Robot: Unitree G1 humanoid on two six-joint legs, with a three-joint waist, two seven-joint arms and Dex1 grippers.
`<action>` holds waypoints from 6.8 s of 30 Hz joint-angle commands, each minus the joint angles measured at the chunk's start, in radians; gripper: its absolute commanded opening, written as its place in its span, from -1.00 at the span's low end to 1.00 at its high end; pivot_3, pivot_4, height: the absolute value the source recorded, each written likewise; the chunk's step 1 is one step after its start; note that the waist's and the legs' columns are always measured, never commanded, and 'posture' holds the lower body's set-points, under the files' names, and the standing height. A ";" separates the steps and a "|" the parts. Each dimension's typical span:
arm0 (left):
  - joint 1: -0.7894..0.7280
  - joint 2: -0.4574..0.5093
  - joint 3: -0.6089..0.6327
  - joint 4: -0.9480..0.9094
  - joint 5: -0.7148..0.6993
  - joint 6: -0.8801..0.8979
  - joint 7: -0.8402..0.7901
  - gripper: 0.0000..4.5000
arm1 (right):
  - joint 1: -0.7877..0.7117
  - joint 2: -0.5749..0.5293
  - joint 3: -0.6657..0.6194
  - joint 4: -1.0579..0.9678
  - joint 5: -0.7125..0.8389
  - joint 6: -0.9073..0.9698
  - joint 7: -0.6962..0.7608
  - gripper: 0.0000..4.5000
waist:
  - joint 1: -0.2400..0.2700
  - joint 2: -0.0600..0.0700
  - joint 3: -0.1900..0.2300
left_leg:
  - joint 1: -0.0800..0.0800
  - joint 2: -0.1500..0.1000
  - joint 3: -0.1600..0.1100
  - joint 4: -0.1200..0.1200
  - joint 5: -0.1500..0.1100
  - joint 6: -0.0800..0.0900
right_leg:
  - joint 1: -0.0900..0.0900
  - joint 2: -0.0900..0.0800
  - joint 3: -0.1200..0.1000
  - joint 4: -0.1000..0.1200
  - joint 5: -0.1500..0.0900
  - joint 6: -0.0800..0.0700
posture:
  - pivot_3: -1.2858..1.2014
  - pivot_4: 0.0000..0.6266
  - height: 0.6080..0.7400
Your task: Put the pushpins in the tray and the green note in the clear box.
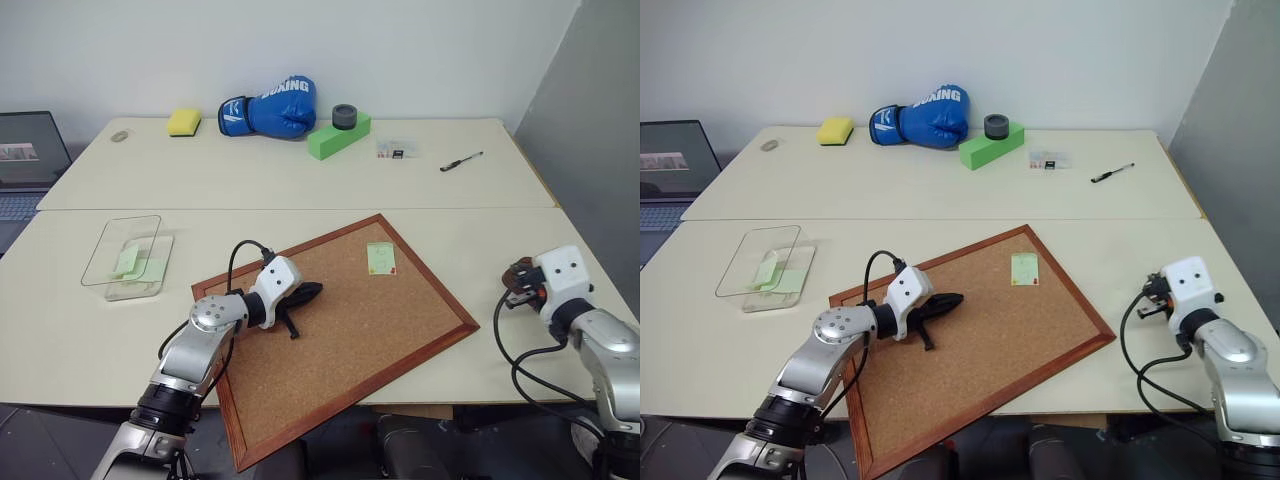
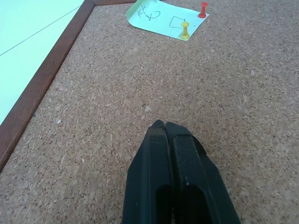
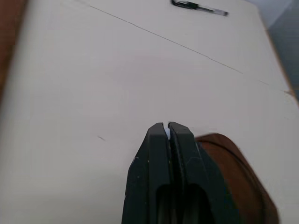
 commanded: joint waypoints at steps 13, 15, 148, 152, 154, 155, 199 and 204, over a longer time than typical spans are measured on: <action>0.014 0.007 -0.039 0.067 0.032 -0.001 -0.039 -0.98 | 0.020 -0.024 -0.078 0.075 0.008 0.006 -0.030 -0.55 | 0.000 0.000 0.000 | 0.000 0.000 0.000 -0.001 0.000 0.000 | 0.000 0.000 0.000 -0.001 0.000 0.000 | 0.03 -0.52 1.00; 0.013 0.009 -0.037 0.074 0.033 -0.006 -0.042 -0.98 | 0.018 -0.019 -0.078 0.075 0.014 0.013 -0.030 -0.35 | 0.001 0.001 0.000 | 0.000 0.000 0.000 -0.001 0.000 0.000 | 0.000 0.000 0.001 -0.001 0.000 0.000 | 0.03 -0.52 1.00; -0.024 0.018 -0.044 0.124 0.074 -0.009 -0.007 -0.98 | -0.017 0.014 -0.038 0.044 0.062 -0.031 -0.043 -0.98 | -0.004 -0.001 0.002 | -0.003 0.001 0.000 -0.005 0.000 0.000 | -0.001 -0.001 0.000 -0.017 -0.001 0.002 | 0.03 -0.52 1.00; -0.028 0.017 -0.047 0.127 0.074 -0.011 -0.006 -0.98 | -0.025 -0.012 -0.045 0.092 0.053 -0.013 -0.047 -0.98 | -0.005 -0.001 0.002 | -0.003 0.001 0.000 -0.005 0.000 0.000 | 0.000 -0.001 0.000 -0.017 -0.001 0.002 | 0.03 -0.52 1.00; -0.030 0.019 -0.046 0.131 0.074 -0.013 -0.006 -0.98 | -0.035 -0.016 -0.041 0.112 0.051 -0.002 -0.049 -0.98 | -0.005 -0.001 0.002 | -0.004 0.001 0.000 -0.006 0.000 0.000 | 0.000 -0.001 0.000 -0.017 -0.001 0.002 | 0.03 -0.52 1.00; -0.030 0.020 -0.045 0.133 0.074 -0.014 -0.005 -0.98 | -0.040 -0.018 -0.036 0.124 0.048 0.000 -0.049 -0.98 | -0.005 -0.001 0.002 | -0.004 0.001 0.000 -0.006 0.000 0.000 | 0.000 -0.001 0.000 -0.017 -0.001 0.002 | 0.03 -0.52 1.00; -0.025 0.031 -0.034 0.146 0.073 -0.029 -0.005 -0.98 | -0.183 0.197 0.326 -0.039 0.160 -0.045 0.087 0.56 | -0.008 -0.002 0.003 | -0.004 0.001 0.000 -0.006 0.000 -0.001 | -0.006 -0.002 0.000 -0.019 -0.001 0.002 | 0.03 -0.52 1.00; -0.030 0.039 -0.032 0.144 0.073 -0.025 -0.013 -0.98 | -0.253 0.268 0.409 0.098 0.111 -0.109 0.091 0.56 | -0.008 -0.003 0.004 | -0.004 0.001 0.000 -0.006 0.000 0.000 | -0.005 -0.002 -0.001 -0.018 -0.001 0.002 | 0.03 -0.52 1.00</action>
